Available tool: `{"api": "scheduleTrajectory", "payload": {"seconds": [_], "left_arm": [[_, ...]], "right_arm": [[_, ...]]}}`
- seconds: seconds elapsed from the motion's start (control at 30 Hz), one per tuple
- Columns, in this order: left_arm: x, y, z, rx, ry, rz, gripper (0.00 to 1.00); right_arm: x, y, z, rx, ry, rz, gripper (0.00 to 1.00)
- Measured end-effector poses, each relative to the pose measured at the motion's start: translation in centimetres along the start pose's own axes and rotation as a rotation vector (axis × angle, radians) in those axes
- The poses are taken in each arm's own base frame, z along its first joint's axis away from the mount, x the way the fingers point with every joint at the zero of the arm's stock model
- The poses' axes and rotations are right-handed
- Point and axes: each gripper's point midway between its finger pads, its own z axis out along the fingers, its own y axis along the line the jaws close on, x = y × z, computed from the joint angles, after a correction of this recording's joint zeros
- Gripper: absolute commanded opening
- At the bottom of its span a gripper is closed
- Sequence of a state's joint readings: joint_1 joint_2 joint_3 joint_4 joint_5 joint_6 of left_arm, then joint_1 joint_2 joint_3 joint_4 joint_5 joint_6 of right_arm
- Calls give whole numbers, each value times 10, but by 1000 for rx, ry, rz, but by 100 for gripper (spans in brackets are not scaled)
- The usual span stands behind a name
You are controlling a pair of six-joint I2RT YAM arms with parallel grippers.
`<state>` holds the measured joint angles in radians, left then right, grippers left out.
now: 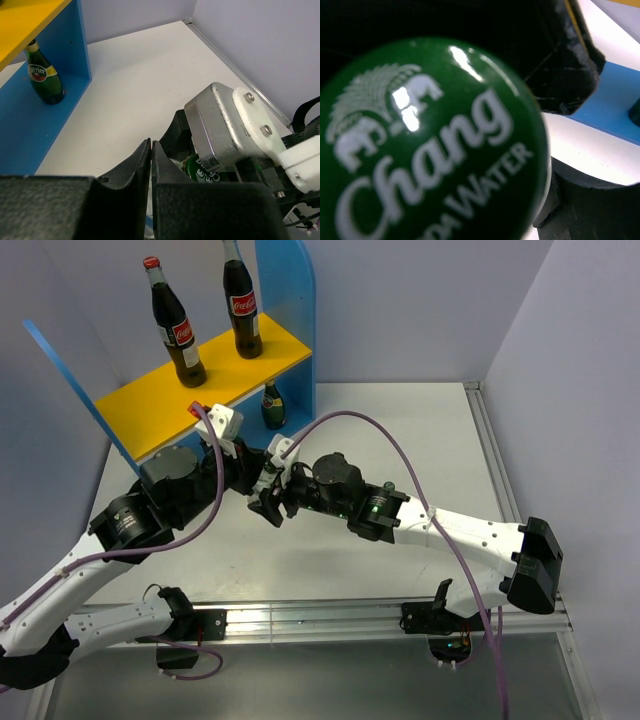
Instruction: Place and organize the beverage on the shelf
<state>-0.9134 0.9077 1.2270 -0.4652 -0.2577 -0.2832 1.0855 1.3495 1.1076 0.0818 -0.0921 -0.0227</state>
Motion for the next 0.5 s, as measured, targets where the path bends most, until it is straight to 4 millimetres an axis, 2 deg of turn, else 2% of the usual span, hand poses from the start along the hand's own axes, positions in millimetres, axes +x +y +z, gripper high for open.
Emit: {"api": "scheduleTrajectory", "payload": {"seconds": [0.17,0.3,0.33,0.47,0.5], "left_arm": [[-3,-1,1,15,-14,-5,14],[-3,10,2,-50,-19,-13,23],[-3,20,1,-106,-23,-20,25],[-1,71,-4,-362,-36,-37,57],[-2,83,-7,-418,-42,-42,61]], "right_arm": [[0,-4,0,5,0,9,0],[1,-12,3,24,-1,14,0],[1,-14,3,30,-2,20,0],[-2,-34,9,90,-28,48,0],[-2,-40,11,109,-34,53,0]]}}
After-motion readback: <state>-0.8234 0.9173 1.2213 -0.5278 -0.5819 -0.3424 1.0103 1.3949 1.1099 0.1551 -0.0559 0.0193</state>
